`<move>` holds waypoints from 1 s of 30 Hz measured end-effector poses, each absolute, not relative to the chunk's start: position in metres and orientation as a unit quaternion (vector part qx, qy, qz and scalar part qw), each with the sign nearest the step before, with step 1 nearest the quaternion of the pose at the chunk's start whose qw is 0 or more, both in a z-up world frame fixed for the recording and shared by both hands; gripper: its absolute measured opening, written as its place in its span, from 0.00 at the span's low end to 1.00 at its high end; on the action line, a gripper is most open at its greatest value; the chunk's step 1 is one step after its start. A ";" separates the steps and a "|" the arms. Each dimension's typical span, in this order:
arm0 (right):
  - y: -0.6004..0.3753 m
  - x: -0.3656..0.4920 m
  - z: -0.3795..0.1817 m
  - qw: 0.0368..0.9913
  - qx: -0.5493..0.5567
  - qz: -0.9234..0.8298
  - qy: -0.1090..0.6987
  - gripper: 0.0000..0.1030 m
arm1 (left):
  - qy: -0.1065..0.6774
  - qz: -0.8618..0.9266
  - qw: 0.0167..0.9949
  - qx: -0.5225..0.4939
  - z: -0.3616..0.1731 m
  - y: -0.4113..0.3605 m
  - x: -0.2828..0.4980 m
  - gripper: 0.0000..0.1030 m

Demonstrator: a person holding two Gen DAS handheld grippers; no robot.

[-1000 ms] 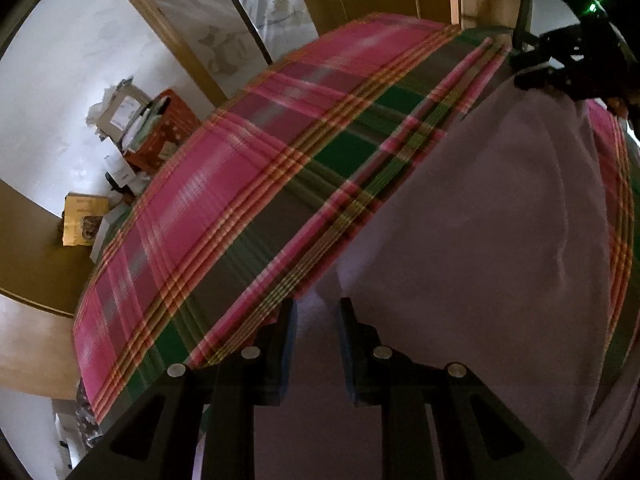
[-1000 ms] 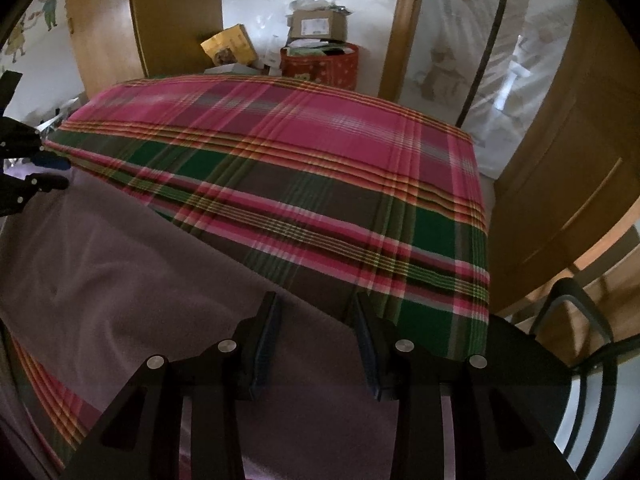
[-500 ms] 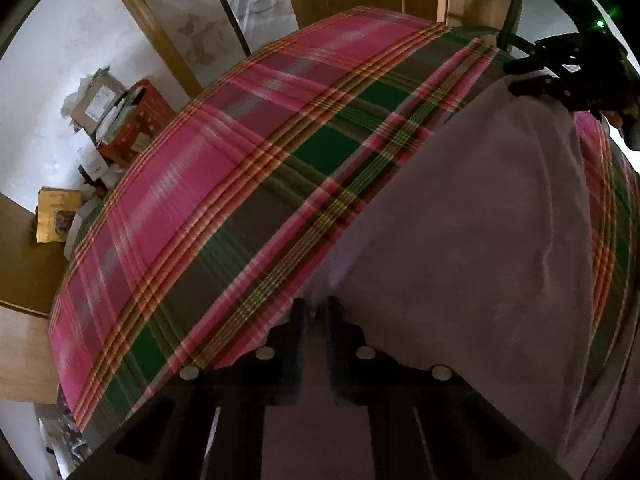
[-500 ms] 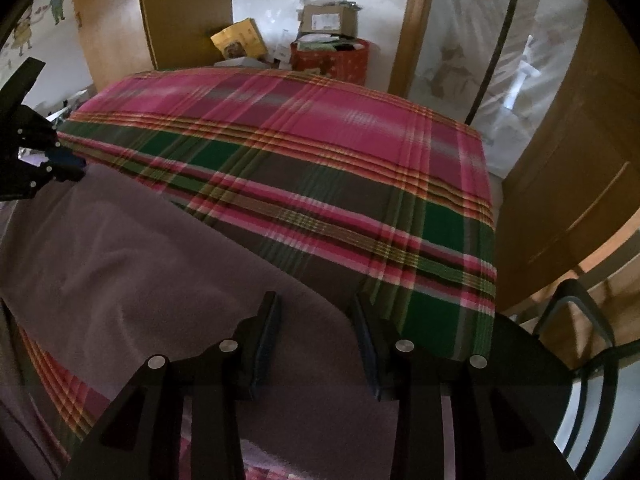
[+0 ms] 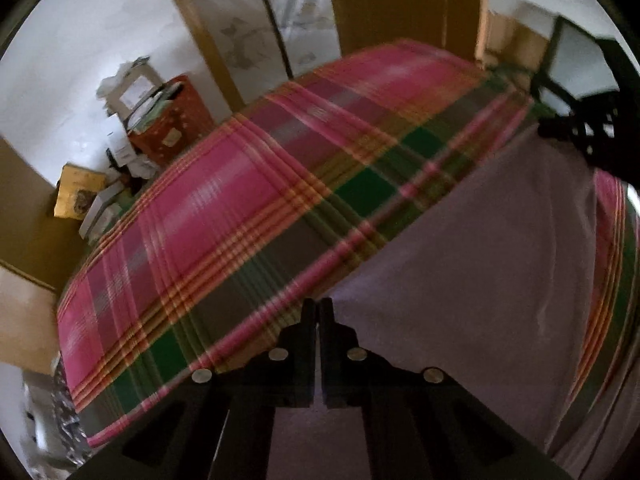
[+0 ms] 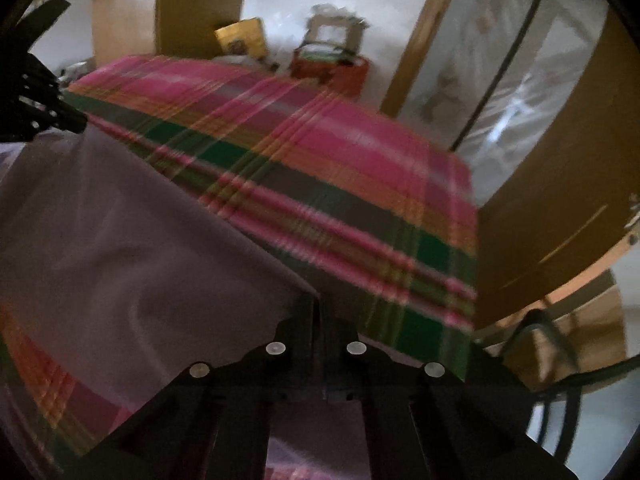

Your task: Fold clothes

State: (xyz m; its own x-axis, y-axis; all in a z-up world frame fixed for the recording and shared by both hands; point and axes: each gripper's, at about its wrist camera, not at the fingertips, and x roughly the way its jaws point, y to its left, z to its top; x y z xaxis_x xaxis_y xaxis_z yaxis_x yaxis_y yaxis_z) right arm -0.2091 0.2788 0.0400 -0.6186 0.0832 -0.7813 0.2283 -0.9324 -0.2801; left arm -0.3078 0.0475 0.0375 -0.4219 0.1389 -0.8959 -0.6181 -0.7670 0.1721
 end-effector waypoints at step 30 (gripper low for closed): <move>0.273 -0.208 0.054 -0.023 0.414 -0.895 0.165 0.17 | 0.222 0.812 0.208 -0.498 0.031 0.032 -0.311 0.02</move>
State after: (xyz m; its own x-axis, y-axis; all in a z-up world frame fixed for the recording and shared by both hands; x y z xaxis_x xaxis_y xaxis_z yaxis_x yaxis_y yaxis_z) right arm -0.2078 0.2734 0.0535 -0.6559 0.1781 -0.7335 0.0959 -0.9442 -0.3150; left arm -0.3115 0.0316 0.0311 -0.4181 0.1161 -0.9009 -0.5583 -0.8152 0.1541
